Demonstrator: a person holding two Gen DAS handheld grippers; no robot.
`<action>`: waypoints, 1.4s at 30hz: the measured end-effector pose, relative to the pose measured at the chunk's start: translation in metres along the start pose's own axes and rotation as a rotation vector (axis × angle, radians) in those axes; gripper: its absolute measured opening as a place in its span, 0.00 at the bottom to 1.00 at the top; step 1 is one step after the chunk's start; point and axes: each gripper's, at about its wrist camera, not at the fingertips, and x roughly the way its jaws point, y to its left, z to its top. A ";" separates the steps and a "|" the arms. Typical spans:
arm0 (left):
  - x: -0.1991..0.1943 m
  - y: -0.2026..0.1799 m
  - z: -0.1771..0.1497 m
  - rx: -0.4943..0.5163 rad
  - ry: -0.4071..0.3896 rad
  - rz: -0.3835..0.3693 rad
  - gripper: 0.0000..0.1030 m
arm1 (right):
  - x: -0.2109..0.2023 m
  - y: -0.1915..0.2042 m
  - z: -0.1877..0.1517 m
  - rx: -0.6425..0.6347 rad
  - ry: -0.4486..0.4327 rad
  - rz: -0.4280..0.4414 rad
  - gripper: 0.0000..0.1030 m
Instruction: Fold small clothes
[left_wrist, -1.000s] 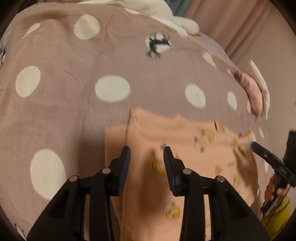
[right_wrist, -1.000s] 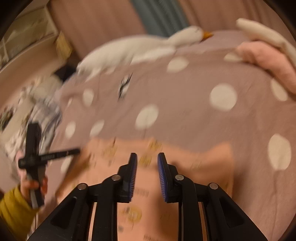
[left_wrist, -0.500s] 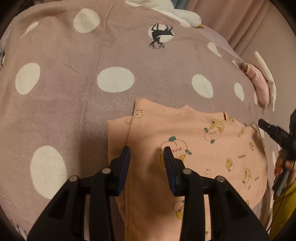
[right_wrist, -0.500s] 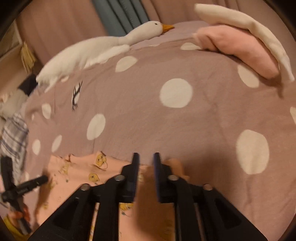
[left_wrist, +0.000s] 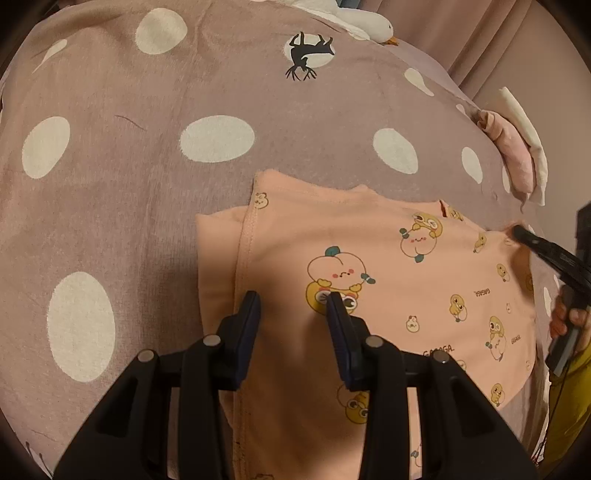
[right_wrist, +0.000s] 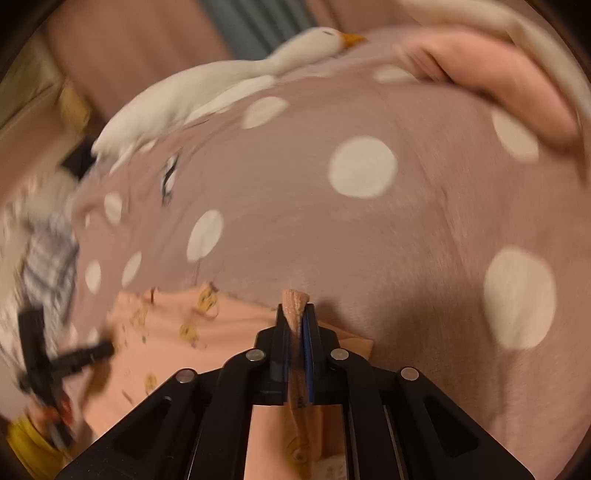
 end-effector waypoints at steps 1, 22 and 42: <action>0.000 0.000 0.000 0.000 0.000 0.000 0.35 | -0.009 0.009 0.000 -0.040 -0.027 0.021 0.07; 0.007 -0.028 0.023 0.009 -0.031 -0.037 0.35 | -0.024 0.013 -0.009 0.001 -0.111 -0.001 0.32; -0.033 0.062 -0.025 -0.281 0.003 -0.146 0.58 | -0.027 0.042 -0.055 -0.039 -0.010 0.021 0.41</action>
